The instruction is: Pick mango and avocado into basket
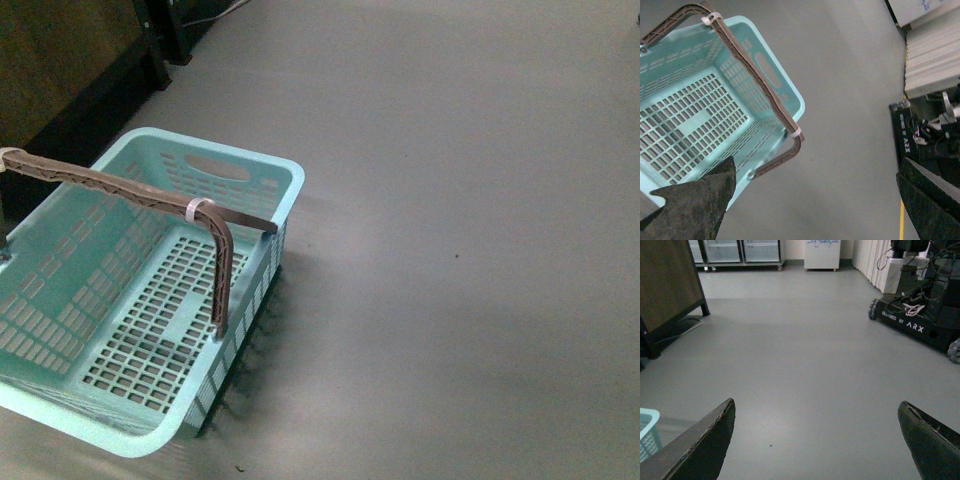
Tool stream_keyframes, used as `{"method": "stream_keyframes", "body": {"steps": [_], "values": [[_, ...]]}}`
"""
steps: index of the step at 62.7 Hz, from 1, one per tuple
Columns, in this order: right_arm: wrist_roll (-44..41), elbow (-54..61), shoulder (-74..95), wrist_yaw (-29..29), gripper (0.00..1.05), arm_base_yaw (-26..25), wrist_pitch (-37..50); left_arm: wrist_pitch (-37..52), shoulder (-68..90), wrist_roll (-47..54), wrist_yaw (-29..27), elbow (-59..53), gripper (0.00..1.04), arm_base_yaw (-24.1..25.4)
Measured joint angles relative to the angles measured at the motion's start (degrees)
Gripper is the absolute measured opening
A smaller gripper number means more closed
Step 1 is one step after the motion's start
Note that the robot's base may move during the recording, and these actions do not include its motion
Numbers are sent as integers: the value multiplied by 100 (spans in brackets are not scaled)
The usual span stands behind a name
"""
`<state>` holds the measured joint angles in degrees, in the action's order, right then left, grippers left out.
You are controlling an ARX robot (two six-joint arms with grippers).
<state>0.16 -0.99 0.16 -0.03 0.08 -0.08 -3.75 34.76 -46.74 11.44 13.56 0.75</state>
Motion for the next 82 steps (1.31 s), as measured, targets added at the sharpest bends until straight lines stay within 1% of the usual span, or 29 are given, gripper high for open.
{"method": "stream_keyframes", "body": {"steps": [6, 10, 13, 20, 30, 36, 54, 70, 80, 82], "values": [[0, 0, 0, 2, 96, 0, 0, 1010, 1305, -485, -238, 179, 97, -11], [0, 0, 0, 2, 96, 0, 0, 1818, 2422, -866, -433, 417, 97, -83], [0, 0, 0, 2, 96, 0, 0, 2243, 3040, -1082, -511, 584, 97, -142], [0, 0, 0, 2, 96, 0, -2, 3366, 5237, -1735, -761, 1351, 97, -476], [0, 0, 0, 2, 96, 0, 0, 3687, 6977, -2076, -916, 2055, 97, -785], [0, 0, 0, 2, 96, 0, 0, 3757, 7608, -2186, -964, 2415, 97, -890], [0, 0, 0, 2, 96, 0, 0, 3901, 8743, -2369, -1147, 3355, 97, -885], [0, 0, 0, 2, 96, 0, 0, 3965, 9309, -2498, -1147, 4033, 97, -796], [0, 0, 0, 2, 96, 0, 0, 3797, 9398, -2514, -1152, 4183, 70, -772], [-2, 0, 0, 2, 96, 0, -2, 3724, 9398, -2527, -1196, 4205, 61, -772]]}}
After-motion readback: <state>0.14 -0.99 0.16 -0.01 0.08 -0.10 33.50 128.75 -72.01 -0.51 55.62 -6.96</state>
